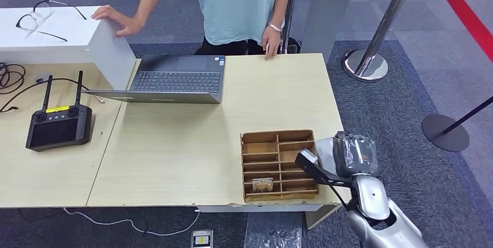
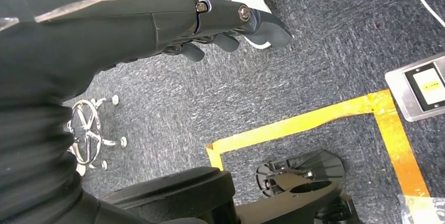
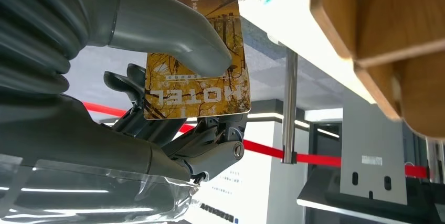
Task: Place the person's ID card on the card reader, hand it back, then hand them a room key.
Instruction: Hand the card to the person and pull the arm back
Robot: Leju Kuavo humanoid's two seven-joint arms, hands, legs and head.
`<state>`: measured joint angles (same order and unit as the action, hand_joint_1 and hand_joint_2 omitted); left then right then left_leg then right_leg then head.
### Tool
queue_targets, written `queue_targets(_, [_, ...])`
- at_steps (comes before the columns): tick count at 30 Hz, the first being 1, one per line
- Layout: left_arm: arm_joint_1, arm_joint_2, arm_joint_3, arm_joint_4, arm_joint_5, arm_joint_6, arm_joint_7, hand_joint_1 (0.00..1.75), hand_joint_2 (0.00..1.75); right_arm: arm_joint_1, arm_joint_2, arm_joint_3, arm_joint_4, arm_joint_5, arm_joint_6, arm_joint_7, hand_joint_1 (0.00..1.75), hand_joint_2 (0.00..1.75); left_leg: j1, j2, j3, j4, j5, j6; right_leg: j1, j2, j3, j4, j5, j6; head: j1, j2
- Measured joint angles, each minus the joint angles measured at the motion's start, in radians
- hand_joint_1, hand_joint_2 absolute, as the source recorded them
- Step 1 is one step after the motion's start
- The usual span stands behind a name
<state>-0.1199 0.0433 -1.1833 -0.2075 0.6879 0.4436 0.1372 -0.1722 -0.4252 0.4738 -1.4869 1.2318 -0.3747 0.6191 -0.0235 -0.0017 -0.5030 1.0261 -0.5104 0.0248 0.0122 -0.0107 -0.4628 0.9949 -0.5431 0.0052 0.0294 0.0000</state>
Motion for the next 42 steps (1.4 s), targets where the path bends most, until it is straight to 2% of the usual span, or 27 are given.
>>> queue_targets(29, [0.000,0.000,0.000,0.000,-0.004,0.000,-0.001,0.00,1.75,-0.043,-0.009,0.001,-0.045,0.004,0.017,-0.002,1.75,1.75,0.000,0.000,-0.002,0.000,0.000,0.000,0.000,0.000,-0.001,0.000,0.000,0.000,0.000,0.000])
queue_targets(36, [0.000,0.000,0.000,0.000,-0.014,0.000,-0.007,0.00,1.75,-0.100,-0.014,0.003,-0.074,0.014,0.064,-0.007,1.75,1.75,0.000,0.000,-0.001,0.000,0.000,0.000,0.000,0.000,-0.001,0.000,0.000,0.000,0.000,0.000])
queue_targets(42, [-0.001,0.000,-0.001,0.000,-0.023,-0.004,-0.007,0.00,1.75,-0.190,-0.015,0.020,-0.104,0.015,0.131,-0.023,1.75,1.75,0.000,0.000,-0.001,0.000,0.000,0.000,0.000,0.000,-0.001,0.000,0.000,0.000,0.000,0.000])
